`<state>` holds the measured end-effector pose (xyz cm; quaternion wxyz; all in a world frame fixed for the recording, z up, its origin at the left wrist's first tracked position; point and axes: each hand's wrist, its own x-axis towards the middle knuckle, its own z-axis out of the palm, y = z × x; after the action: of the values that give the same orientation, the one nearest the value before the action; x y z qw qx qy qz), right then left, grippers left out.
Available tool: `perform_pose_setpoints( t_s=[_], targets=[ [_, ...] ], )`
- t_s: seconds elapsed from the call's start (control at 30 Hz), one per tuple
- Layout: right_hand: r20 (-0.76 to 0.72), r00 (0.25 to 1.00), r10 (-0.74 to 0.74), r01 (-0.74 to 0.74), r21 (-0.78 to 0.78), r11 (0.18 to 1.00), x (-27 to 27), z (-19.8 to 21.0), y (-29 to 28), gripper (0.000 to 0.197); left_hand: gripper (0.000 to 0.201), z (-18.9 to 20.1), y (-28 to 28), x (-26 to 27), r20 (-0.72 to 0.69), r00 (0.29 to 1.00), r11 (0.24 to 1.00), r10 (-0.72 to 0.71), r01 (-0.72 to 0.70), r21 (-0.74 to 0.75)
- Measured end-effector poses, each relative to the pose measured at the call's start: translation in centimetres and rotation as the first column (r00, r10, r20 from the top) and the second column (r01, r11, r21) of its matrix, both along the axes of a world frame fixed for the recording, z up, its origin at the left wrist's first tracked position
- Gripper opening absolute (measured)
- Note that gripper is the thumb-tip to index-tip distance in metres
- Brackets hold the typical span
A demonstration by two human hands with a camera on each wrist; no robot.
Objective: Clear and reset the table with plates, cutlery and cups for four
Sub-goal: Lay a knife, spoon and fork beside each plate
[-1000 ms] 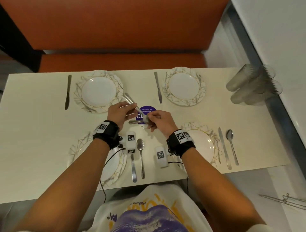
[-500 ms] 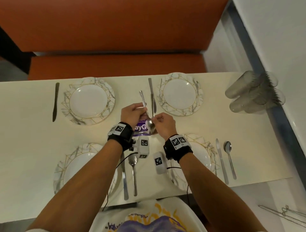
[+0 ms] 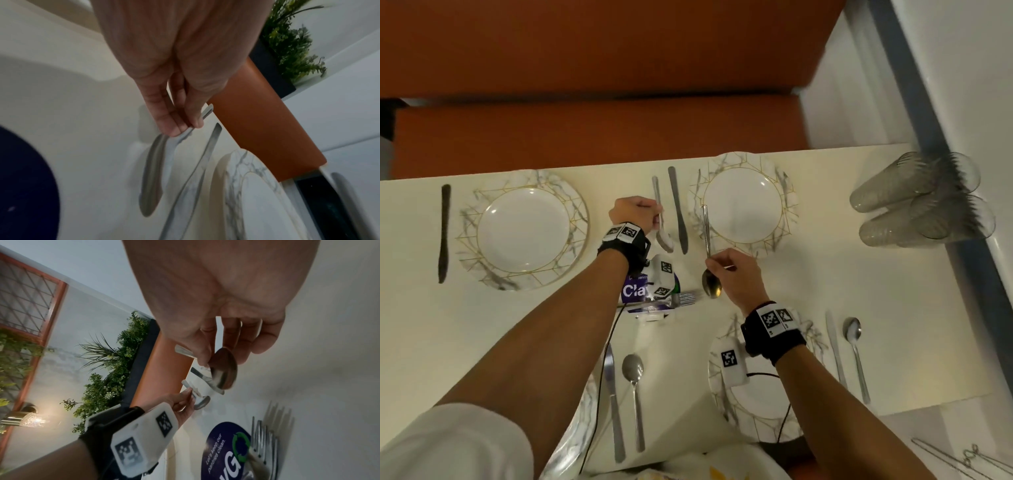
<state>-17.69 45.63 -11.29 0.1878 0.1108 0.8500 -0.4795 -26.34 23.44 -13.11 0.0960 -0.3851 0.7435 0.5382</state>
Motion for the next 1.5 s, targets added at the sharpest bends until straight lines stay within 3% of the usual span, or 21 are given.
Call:
perform_pose_setpoints(
  t_s=[0.3, 0.9, 1.13, 1.27, 1.4, 1.5],
  targets=[
    [0.019, 1.0, -0.004, 0.005, -0.013, 1.0, -0.1, -0.8, 0.7, 0.007, 0.023, -1.4, 0.2, -2.5, 0.042, 0.999, 0.988, -0.003, 0.01, -0.153],
    [0.042, 0.996, -0.074, 0.076, -0.046, 0.996, 0.8, -1.2, 1.3, 0.006, 0.011, -2.3, 0.4, -1.9, -0.004, 1.0, 0.981, 0.022, -0.022, -0.195],
    [0.007, 0.998, -0.068, 0.068, -0.058, 0.996, 0.7, -0.6, 1.4, 0.008, 0.011, -2.4, -0.4, -1.4, -0.013, 1.0, 0.992, 0.029, -0.03, -0.12],
    [-0.017, 0.998, -0.067, 0.066, -0.089, 0.994, 0.2, 0.1, 0.4, 0.006, 0.016, -1.5, -1.1, 0.4, 0.015, 1.0, 0.996, -0.011, 0.012, -0.093],
    [-0.022, 0.999, -0.049, 0.047, -0.116, 0.992, -0.3, 0.9, -1.8, 0.007, 0.01, 0.7, -2.2, 3.8, -0.087, 0.987, 0.976, -0.132, 0.114, -0.183],
    [-0.058, 0.998, -0.038, 0.03, -0.147, 0.989, 0.3, 1.6, -4.5, 0.009, 0.008, 2.9, -2.7, 7.1, -0.194, 0.946, 0.962, -0.259, 0.236, -0.136]
  ],
)
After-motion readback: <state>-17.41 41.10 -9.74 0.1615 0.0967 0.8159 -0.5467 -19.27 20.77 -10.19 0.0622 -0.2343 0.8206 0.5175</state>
